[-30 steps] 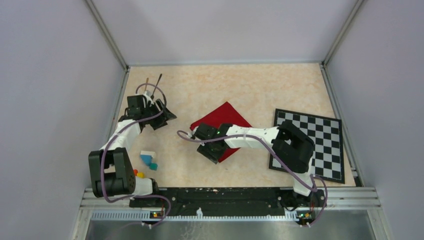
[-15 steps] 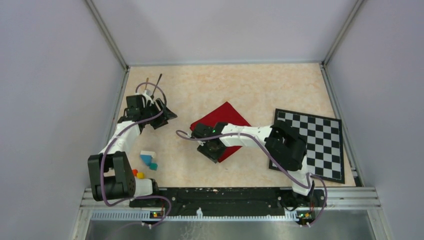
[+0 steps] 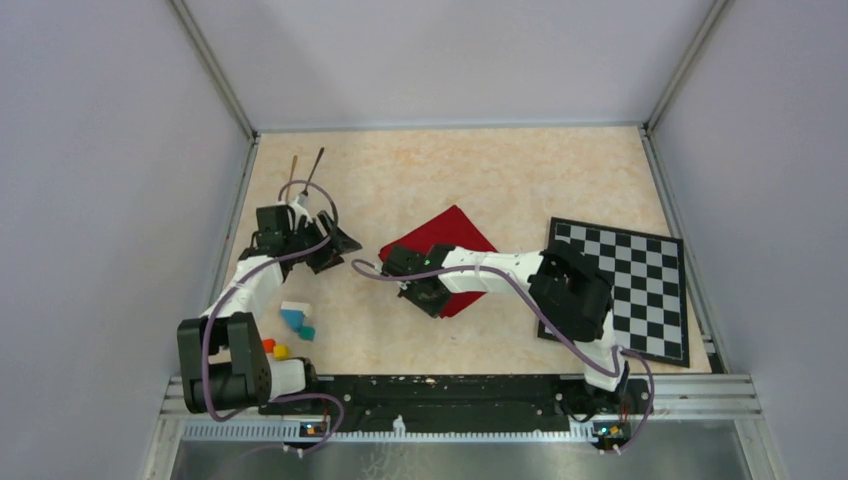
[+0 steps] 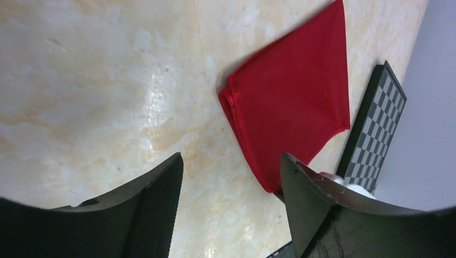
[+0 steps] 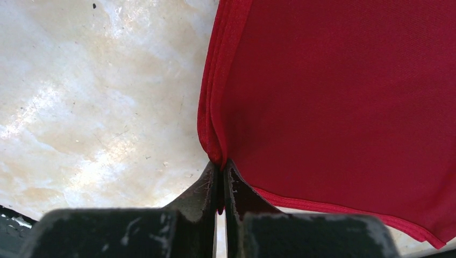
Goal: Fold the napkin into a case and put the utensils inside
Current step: Pick up the lower triangle-folded napkin from the center of the board.
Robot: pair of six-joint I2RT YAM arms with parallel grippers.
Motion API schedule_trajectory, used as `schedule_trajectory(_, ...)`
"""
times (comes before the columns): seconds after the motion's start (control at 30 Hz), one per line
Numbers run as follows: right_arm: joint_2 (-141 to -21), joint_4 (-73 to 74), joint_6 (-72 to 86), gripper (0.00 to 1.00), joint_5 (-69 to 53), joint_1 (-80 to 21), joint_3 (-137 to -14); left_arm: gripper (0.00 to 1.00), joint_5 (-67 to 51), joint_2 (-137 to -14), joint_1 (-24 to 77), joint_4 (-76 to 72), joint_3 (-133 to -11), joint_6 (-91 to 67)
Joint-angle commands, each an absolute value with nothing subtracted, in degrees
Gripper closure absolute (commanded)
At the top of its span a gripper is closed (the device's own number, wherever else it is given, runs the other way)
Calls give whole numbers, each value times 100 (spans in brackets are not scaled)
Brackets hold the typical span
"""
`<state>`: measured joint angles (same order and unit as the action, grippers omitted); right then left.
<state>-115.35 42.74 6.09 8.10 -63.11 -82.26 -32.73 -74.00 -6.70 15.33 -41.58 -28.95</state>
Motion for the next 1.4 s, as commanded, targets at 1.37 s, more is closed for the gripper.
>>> schedule_trajectory(1.37, -9107, 1108, 1179, 100, -1921, -4902, -5604, 35, -1578, -9356, 1138, -1416, -3041, -7047)
